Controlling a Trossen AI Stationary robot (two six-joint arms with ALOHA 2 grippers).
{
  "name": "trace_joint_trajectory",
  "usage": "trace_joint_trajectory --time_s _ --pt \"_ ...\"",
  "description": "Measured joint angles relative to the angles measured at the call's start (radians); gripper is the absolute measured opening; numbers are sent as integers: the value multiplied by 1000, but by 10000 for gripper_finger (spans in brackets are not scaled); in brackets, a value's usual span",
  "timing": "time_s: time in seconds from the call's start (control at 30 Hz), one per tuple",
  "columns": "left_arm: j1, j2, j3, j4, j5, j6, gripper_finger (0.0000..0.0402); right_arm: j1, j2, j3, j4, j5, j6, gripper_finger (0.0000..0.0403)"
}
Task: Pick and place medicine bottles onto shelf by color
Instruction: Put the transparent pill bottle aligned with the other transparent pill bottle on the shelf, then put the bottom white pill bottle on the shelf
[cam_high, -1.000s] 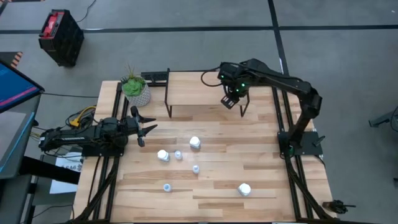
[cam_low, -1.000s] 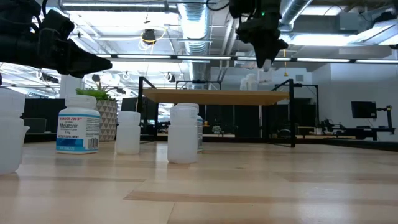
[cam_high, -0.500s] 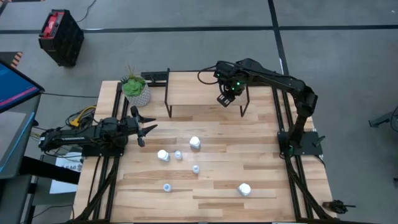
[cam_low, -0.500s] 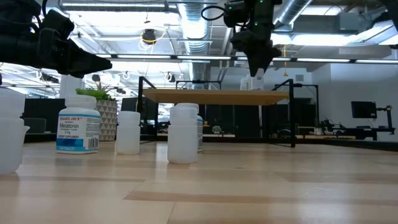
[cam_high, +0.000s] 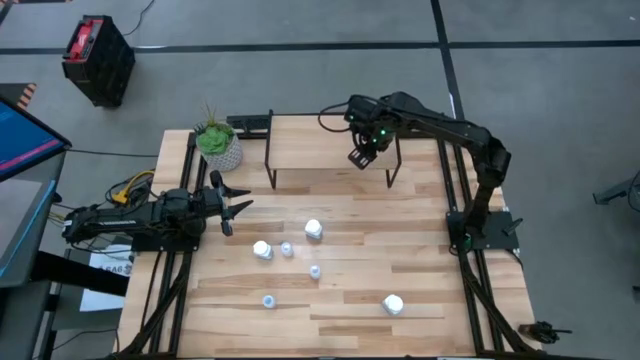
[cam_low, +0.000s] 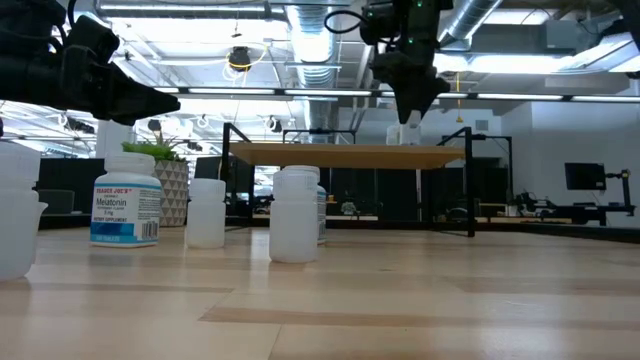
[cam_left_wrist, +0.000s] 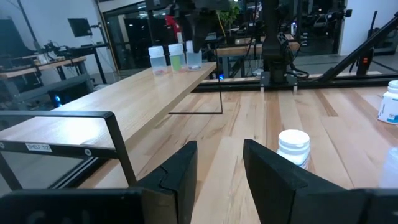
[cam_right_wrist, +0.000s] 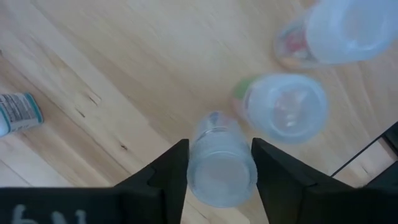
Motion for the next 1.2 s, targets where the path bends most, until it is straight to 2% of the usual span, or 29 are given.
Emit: trace_joint_trajectory --time_s 0.43,0.57,0.83,0.9,1.07,1.2 --pt "0 0 0 0 0 0 121 -21 1 16 -9 0 3 201" --pt "0 0 0 0 0 0 121 -20 1 80 -27 0 0 200" --pt "0 0 0 0 0 0 121 -13 1 251 -216 0 16 200" --pt "0 0 0 0 0 0 121 2 -5 279 -219 -4 23 200" --pt "0 0 0 0 0 0 121 63 -75 281 -220 -91 2 200" --pt "0 0 0 -1 0 0 121 159 -155 250 -219 -102 -8 200"
